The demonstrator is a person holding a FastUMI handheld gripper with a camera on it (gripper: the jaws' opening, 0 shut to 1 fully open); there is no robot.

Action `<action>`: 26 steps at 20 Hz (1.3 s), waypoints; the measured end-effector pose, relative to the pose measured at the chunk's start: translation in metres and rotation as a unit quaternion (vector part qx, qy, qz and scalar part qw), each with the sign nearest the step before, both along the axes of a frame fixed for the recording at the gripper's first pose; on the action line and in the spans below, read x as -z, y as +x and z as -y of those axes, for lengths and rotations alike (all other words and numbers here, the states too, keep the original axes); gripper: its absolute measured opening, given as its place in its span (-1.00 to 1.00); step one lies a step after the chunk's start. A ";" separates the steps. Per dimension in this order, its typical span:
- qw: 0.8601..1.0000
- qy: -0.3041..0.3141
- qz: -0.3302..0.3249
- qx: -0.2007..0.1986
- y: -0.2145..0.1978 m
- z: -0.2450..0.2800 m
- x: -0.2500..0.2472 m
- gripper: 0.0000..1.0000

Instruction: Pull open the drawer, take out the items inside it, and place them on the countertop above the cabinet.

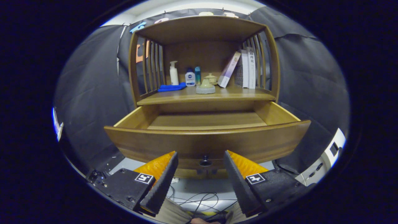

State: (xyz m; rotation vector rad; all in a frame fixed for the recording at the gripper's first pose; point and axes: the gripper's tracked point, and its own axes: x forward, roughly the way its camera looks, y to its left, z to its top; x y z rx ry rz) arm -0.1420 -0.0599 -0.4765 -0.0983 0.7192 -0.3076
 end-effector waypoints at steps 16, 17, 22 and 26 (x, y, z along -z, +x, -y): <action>0.999 -0.044 0.025 0.004 0.021 0.014 0.032 0.86; 0.999 -0.042 0.027 0.002 0.023 0.015 0.031 0.86; 0.999 -0.038 0.033 -0.004 0.032 0.019 0.033 0.86; 0.998 -0.041 0.039 -0.007 0.049 0.023 0.033 0.87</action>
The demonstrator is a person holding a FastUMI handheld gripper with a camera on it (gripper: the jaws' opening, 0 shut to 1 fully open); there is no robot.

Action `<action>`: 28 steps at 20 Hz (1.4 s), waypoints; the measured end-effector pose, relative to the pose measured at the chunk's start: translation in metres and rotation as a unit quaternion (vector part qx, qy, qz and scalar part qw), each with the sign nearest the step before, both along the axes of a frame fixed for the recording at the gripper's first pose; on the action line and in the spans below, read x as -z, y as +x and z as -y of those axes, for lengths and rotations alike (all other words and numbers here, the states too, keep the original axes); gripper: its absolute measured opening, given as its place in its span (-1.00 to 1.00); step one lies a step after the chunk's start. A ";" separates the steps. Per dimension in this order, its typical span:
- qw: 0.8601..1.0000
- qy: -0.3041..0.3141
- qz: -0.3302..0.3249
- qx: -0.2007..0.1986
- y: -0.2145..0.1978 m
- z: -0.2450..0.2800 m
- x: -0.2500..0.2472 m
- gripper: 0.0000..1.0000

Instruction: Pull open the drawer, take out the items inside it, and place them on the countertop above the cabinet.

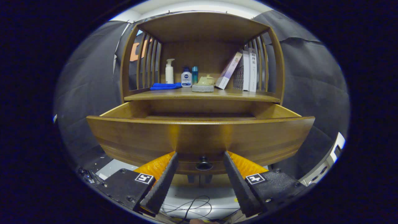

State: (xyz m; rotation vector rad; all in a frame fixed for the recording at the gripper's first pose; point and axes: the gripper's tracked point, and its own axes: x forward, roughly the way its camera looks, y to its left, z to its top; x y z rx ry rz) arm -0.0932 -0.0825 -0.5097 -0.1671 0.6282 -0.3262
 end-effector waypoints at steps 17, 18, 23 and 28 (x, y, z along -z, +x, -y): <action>1.000 0.000 -0.008 0.010 0.081 0.022 0.017 0.86; 1.000 -0.001 -0.008 0.009 0.087 0.024 0.018 0.86; 1.000 0.003 -0.010 0.012 0.112 0.032 0.024 0.86; 1.000 0.001 -0.013 0.018 0.133 0.038 0.029 0.86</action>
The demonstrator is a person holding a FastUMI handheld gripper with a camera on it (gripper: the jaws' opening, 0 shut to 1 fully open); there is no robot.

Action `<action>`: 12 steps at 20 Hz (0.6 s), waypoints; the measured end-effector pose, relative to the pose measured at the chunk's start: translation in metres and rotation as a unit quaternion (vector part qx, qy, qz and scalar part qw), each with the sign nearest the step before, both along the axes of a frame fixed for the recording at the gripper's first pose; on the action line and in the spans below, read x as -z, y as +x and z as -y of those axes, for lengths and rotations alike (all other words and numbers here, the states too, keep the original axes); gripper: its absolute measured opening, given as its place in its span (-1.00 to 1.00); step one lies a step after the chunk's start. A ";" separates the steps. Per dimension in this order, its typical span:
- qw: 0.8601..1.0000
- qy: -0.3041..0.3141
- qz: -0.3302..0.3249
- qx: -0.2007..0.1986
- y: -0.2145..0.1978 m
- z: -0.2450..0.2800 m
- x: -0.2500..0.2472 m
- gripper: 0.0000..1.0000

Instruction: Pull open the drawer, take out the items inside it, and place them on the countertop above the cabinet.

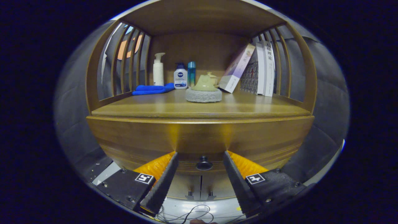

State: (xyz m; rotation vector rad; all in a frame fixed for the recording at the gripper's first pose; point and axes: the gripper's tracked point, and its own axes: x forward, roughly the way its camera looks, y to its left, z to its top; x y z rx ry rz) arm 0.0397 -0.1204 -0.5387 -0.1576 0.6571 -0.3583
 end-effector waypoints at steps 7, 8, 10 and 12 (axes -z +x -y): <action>1.000 -0.012 0.008 -0.007 0.002 -0.002 -0.018 0.85; 1.000 -0.014 0.016 -0.014 0.005 -0.004 -0.031 0.84; 0.999 -0.007 0.018 -0.027 0.002 -0.015 -0.054 0.85; 0.999 0.018 0.010 -0.037 -0.004 -0.027 -0.077 0.85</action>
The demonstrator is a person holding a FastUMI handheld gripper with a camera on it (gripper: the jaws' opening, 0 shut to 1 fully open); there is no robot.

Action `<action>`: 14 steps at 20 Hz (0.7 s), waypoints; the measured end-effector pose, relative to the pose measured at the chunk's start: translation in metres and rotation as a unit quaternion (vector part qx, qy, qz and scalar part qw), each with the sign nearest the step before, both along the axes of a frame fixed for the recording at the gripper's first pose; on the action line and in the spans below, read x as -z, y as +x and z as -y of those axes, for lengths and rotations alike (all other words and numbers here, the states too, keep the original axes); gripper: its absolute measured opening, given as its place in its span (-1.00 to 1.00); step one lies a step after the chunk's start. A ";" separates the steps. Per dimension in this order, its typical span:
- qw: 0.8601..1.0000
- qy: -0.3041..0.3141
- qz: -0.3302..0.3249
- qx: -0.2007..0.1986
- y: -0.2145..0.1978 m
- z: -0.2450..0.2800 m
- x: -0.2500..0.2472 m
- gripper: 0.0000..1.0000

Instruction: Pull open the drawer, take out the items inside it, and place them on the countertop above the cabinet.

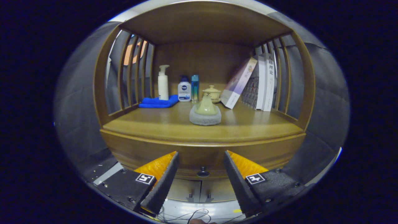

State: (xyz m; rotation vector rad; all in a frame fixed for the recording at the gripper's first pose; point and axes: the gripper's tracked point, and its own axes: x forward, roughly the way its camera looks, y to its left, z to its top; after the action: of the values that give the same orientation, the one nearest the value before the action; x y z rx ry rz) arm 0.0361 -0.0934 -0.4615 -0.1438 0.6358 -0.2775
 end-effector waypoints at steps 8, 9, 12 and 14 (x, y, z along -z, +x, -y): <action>0.999 0.032 0.012 -0.039 -0.012 -0.024 -0.126 0.84; 0.998 0.035 0.016 -0.044 -0.013 -0.026 -0.143 0.85; 0.996 0.050 0.030 -0.062 -0.018 -0.038 -0.187 0.84; 0.995 0.054 0.039 -0.071 -0.022 -0.044 -0.214 0.84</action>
State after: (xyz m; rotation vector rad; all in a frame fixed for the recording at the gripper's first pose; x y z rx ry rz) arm 0.0139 -0.0495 -0.2476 -0.0730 0.5578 -0.1102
